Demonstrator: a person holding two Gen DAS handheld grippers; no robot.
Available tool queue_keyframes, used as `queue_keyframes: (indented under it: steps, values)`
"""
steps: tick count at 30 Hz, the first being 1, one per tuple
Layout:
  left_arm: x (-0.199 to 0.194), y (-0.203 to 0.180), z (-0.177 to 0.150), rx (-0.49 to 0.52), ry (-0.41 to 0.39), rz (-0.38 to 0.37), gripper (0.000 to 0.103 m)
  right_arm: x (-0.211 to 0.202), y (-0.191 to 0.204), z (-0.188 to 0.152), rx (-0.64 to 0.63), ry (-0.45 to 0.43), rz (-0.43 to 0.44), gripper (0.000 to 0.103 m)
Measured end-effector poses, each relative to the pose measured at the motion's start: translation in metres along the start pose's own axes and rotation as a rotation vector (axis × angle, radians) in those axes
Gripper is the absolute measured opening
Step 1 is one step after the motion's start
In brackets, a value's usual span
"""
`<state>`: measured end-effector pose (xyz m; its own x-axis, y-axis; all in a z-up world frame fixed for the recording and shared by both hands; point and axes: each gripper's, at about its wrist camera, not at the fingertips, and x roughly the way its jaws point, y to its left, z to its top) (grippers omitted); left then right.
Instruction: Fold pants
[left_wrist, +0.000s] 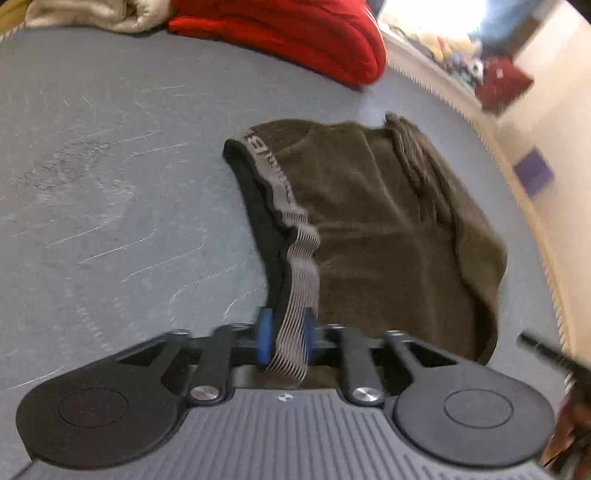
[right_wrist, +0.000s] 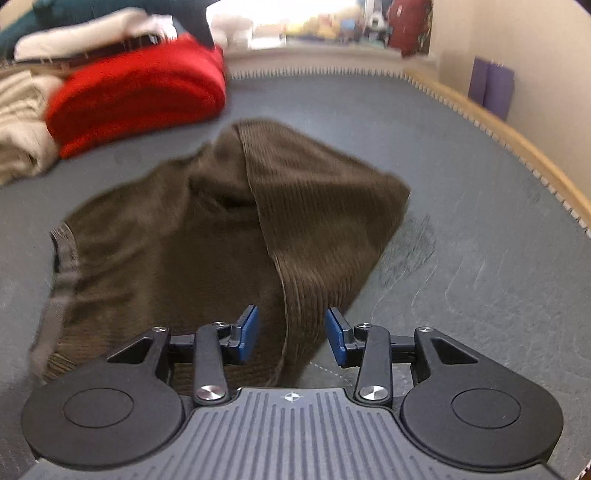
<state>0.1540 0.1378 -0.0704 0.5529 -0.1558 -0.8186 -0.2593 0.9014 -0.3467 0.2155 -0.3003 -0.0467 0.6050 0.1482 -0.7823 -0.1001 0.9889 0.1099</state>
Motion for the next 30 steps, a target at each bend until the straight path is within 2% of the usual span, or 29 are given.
queue_keyframes:
  steps: [1, 4, 6, 7, 12, 16, 19, 21, 23, 24, 26, 28, 30]
  values:
    - [0.007, -0.001, 0.003, 0.004, 0.000, -0.001, 0.058, 0.010, 0.000, 0.002, -0.005, 0.016, 0.003, 0.043]
    - [0.037, -0.002, 0.009, -0.012, 0.052, 0.008, 0.063, 0.038, 0.004, 0.004, -0.051, 0.067, -0.018, 0.056]
    - [0.052, -0.004, 0.008, -0.034, 0.088, 0.006, 0.067, 0.056, 0.007, 0.003, -0.087, 0.103, -0.066, 0.069]
    - [0.060, -0.003, 0.006, -0.031, 0.103, 0.004, 0.071, 0.066, 0.007, 0.002, -0.104, 0.122, -0.090, 0.071]
    - [0.095, -0.012, -0.008, -0.018, 0.163, 0.032, 0.075, 0.103, 0.007, -0.007, -0.136, 0.209, -0.110, 0.072]
    - [0.109, -0.033, -0.020, 0.113, 0.150, 0.088, 0.086, 0.110, 0.009, -0.009, -0.164, 0.196, -0.128, 0.072]
    - [0.111, -0.044, -0.027, 0.221, 0.130, 0.135, 0.087, 0.107, 0.009, -0.008, -0.163, 0.185, -0.134, 0.057]
    - [0.110, -0.042, -0.027, 0.222, 0.112, 0.152, 0.083, 0.104, 0.008, -0.010, -0.174, 0.180, -0.121, 0.037]
    - [0.105, -0.037, -0.025, 0.199, 0.103, 0.164, 0.075, 0.102, 0.006, -0.011, -0.187, 0.175, -0.097, 0.018]
    - [0.102, -0.034, -0.025, 0.183, 0.106, 0.146, 0.066, 0.099, 0.007, -0.011, -0.199, 0.170, -0.099, 0.013]
    - [0.097, -0.034, -0.026, 0.210, 0.109, 0.137, 0.056, 0.089, 0.008, -0.010, -0.204, 0.161, -0.092, 0.009]
    - [0.093, -0.038, -0.025, 0.252, 0.101, 0.127, 0.041, 0.079, 0.008, -0.010, -0.202, 0.146, -0.075, 0.008]
    - [0.084, -0.035, -0.022, 0.253, 0.088, 0.094, 0.032, 0.066, 0.012, -0.009, -0.224, 0.124, -0.056, 0.008]
